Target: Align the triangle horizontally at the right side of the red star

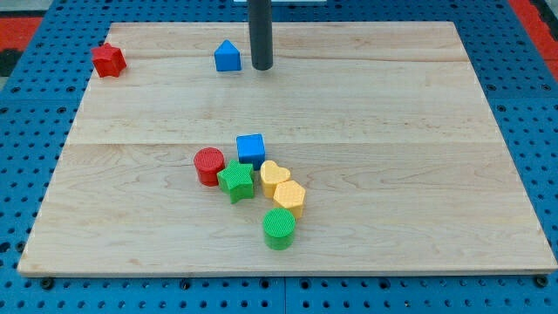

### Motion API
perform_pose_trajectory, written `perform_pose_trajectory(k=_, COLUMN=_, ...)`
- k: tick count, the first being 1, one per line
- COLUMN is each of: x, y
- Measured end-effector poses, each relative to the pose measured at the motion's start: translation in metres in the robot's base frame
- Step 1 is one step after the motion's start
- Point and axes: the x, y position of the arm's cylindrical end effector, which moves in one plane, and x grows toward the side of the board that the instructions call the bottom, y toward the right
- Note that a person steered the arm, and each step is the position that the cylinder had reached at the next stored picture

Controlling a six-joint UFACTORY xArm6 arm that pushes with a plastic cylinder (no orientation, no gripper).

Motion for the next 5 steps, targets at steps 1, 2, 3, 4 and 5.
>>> perform_pose_trajectory(k=1, x=-0.028, y=0.005)
perform_pose_trajectory(k=2, x=-0.043, y=-0.002)
perform_pose_trajectory(k=3, x=-0.051, y=-0.042)
perform_pose_trajectory(k=4, x=-0.012, y=-0.103)
perform_pose_trajectory(k=5, x=0.05, y=-0.104)
